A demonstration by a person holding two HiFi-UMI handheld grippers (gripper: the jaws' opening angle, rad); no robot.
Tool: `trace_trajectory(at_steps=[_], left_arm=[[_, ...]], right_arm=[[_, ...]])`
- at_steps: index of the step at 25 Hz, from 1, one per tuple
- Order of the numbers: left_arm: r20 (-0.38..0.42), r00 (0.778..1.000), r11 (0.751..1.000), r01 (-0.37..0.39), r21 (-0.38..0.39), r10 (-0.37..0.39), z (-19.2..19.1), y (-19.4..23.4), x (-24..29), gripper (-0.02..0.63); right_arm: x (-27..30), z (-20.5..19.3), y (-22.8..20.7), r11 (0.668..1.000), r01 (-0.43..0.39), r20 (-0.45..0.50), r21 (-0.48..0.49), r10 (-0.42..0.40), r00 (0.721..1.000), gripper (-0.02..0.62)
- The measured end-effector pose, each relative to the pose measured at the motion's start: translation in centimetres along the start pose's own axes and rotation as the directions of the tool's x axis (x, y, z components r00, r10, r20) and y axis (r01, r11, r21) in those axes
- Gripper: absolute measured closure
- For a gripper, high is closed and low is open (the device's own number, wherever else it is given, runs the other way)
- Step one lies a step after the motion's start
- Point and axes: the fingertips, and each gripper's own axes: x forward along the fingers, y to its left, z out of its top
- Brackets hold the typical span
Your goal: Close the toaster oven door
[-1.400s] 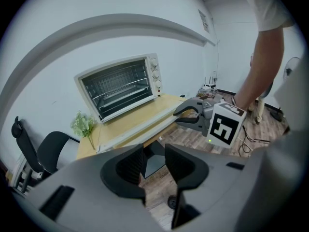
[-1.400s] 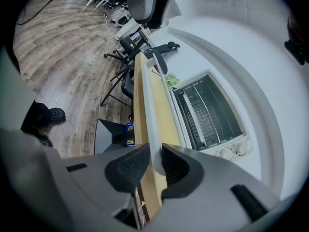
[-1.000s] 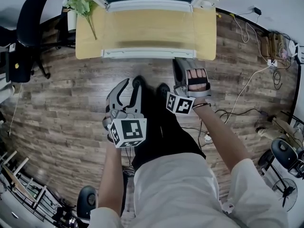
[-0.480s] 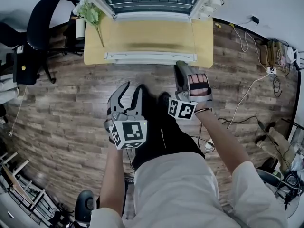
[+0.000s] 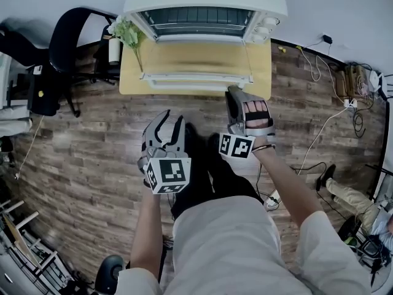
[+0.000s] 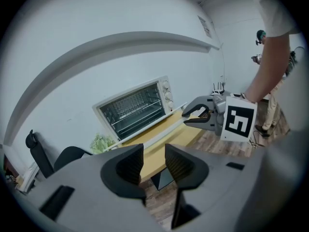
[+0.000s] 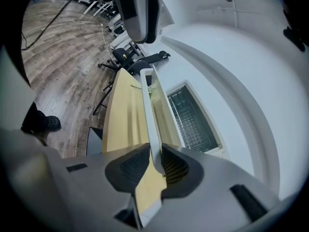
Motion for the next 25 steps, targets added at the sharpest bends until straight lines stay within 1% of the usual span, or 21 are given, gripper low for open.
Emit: trace_trajectory(at_steps=[5,11,20,25], left_arm=[[0.031,0.999,1.0,-0.02,0.005,0.02,2.0,1.3,-0.6,0.468],[0.064,0.998,1.0,-0.03,0.0,0.03,3.7,2.6,-1.2,0.468],[0.106,0.994,1.0,-0.022,0.004,0.021,6.2,5.3,-0.3,0.468],[0.139,0.99,1.0,0.001,0.022,-0.004,7.9,6.6,0.5,0.468]], right_arm=[[0.0,0.4,-1.5,1.0,-0.008,-0.007,0.0,0.008,1.0,0.52],[0.2,0.8,-3.8,1.0,0.01,-0.023,-0.006,-0.01,1.0,0.518],[1.3,1.3,-7.5,1.0,0.021,-0.056,-0.011,-0.021,0.998,0.512],[2.0,1.5,-9.2,1.0,0.016,-0.087,-0.006,-0.016,0.996,0.508]])
